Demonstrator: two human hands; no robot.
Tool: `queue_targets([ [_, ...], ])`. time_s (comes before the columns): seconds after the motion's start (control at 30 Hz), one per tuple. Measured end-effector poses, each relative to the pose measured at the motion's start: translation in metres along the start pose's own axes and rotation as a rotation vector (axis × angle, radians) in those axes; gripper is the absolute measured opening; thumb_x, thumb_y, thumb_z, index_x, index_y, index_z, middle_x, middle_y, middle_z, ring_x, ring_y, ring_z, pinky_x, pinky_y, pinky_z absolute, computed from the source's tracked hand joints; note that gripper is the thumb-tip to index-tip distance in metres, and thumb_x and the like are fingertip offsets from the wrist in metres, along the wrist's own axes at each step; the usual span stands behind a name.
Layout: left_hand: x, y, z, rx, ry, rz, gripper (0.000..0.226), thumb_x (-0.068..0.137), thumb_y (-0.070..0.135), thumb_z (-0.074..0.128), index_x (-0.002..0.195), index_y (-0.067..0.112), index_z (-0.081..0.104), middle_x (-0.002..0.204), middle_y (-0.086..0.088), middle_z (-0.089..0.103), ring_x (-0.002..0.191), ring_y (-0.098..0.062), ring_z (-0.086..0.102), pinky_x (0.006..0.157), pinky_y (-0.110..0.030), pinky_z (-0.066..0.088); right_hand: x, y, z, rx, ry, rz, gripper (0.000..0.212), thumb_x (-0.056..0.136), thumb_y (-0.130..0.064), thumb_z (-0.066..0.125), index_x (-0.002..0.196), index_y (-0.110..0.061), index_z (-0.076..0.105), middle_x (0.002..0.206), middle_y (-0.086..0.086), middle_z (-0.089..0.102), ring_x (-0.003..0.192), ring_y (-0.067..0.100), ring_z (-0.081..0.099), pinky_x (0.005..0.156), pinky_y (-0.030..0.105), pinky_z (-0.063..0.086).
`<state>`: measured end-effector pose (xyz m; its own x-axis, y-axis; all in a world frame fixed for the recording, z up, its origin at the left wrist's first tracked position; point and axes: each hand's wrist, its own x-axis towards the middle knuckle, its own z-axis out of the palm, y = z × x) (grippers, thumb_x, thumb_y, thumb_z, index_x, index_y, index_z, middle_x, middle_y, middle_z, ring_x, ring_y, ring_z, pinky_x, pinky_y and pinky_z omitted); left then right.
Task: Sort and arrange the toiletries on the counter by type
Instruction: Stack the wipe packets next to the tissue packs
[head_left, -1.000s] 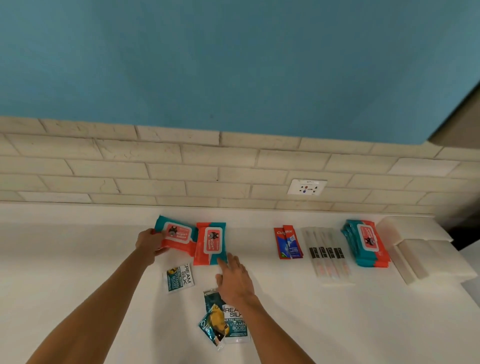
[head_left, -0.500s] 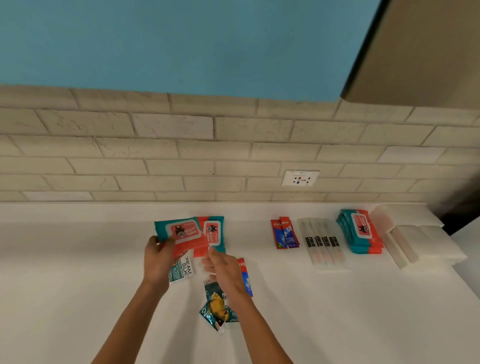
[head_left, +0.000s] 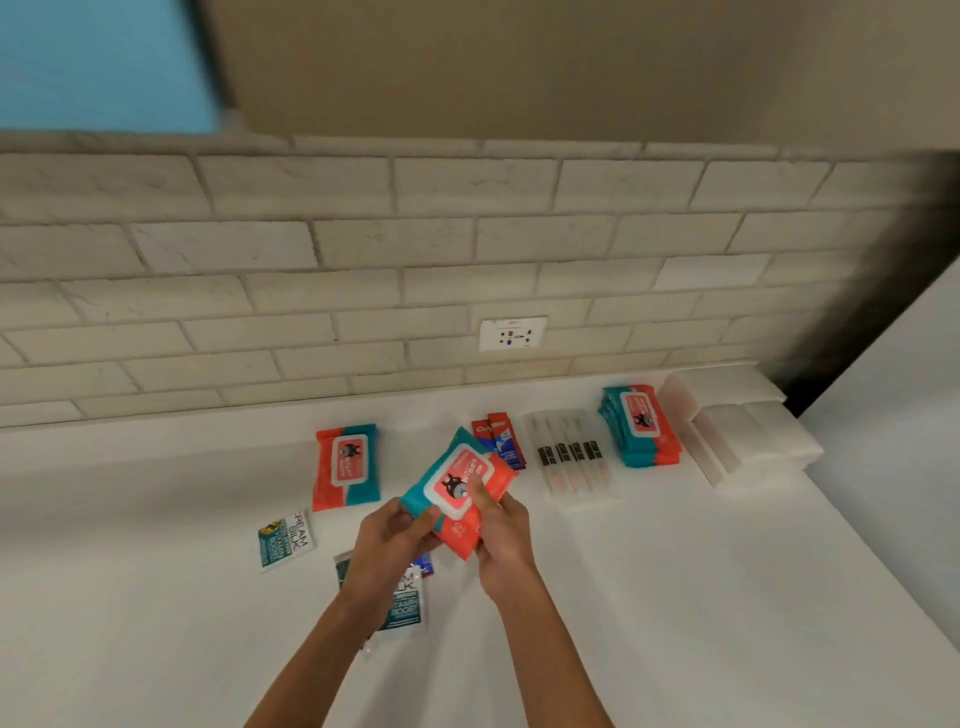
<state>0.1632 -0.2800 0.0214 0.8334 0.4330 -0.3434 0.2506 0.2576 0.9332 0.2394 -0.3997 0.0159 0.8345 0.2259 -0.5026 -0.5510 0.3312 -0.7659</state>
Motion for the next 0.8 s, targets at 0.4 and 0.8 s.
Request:
queue_targets([
  [0.4, 0.047, -0.008, 0.183, 0.080, -0.084, -0.113, 0.025, 0.094, 0.025, 0.073, 0.114, 0.010, 0.070, 0.108, -0.007, 0.078, 0.097, -0.024, 0.077, 0.090, -0.048, 0.062, 0.054, -0.124, -0.166, -0.637, 0.011, -0.119, 0.034, 0.095, -0.056, 0.071, 0.119, -0.033, 0.067, 0.109, -0.005, 0.075, 0.085, 0.014, 0.077, 0.067, 0.021, 0.062],
  [0.8, 0.114, -0.021, 0.341, 0.172, -0.031, -0.116, 0.018, 0.093, 0.032, 0.074, 0.105, 0.019, 0.071, 0.098, 0.002, 0.079, 0.086, -0.013, 0.077, 0.071, -0.028, 0.063, 0.141, -0.202, -0.265, -0.773, 0.110, -0.395, 0.030, 0.103, -0.041, 0.068, 0.131, -0.031, 0.061, 0.117, -0.010, 0.069, 0.097, 0.012, 0.069, 0.075, 0.015, 0.056],
])
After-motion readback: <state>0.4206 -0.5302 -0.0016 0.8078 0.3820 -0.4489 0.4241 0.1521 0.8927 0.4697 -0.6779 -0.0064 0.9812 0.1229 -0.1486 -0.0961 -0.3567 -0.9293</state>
